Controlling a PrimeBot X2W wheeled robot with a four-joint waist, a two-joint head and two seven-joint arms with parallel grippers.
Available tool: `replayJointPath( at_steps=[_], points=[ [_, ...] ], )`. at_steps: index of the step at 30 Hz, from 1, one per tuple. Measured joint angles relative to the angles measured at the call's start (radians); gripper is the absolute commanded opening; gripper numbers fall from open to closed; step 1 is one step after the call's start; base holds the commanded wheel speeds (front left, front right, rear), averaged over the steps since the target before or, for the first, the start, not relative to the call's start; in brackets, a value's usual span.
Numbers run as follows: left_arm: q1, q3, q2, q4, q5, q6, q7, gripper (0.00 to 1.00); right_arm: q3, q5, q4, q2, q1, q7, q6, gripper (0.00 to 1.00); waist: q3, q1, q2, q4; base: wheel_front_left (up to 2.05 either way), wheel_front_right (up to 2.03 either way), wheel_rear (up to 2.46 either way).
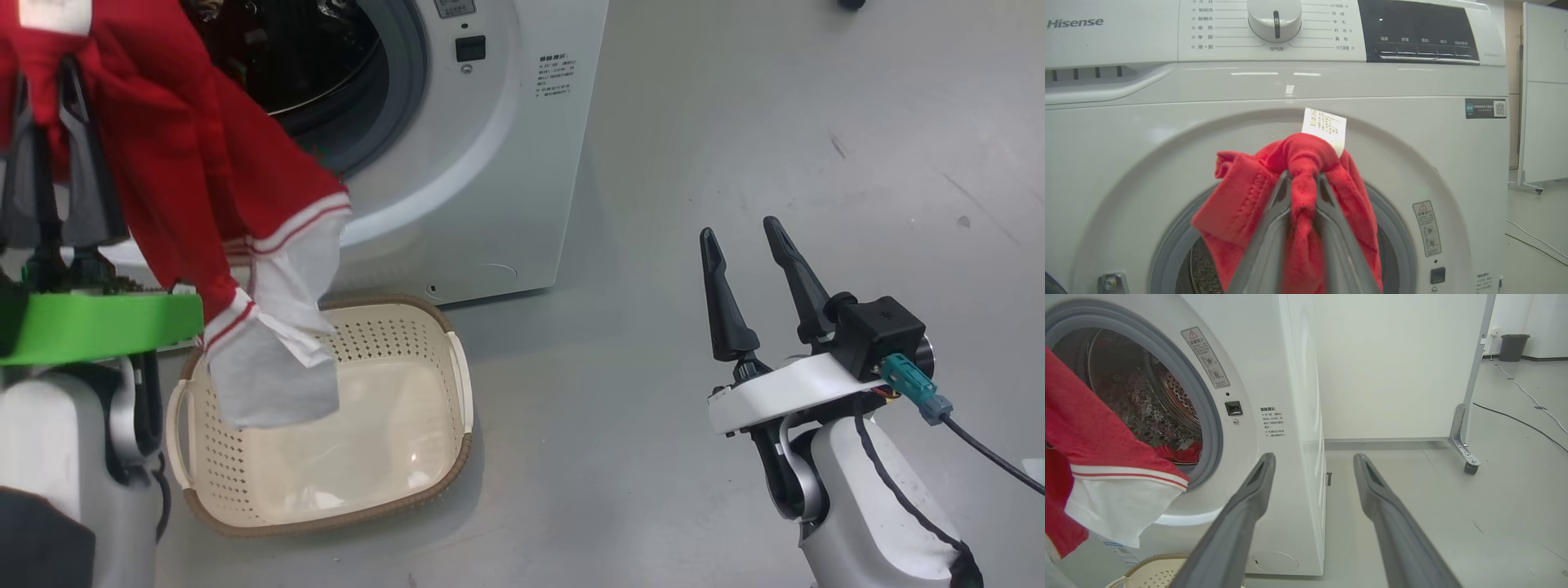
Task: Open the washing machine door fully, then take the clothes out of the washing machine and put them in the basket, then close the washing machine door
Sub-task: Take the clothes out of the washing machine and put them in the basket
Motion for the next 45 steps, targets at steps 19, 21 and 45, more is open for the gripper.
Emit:
replayJointPath(
  at_steps=[19, 21, 45],
  points=[
    [0.248, -0.016, -0.062, 0.137, -0.04, 0.026, 0.118, 0.0, 0.011, -0.006, -0.049, 0.0, -0.006, 0.0, 0.008, 1.0, 0.065, 0.0, 0.0, -0.005, 0.0, 0.0, 0.0],
    [0.248, -0.013, -0.062, 0.163, -0.046, 0.026, 0.125, 0.0, 0.015, -0.007, -0.059, 0.0, -0.008, 0.0, 0.008, 1.0, 0.085, 0.0, 0.0, -0.008, 0.0, 0.0, 0.0],
    [0.017, 0.031, 0.017, 0.442, -0.058, 0.026, 0.202, 0.0, 0.058, 0.031, -0.177, 0.0, -0.158, 0.0, 0.005, 1.0, 0.394, 0.0001, 0.0, -0.113, 0.0, 0.0, 0.0]
  ],
)
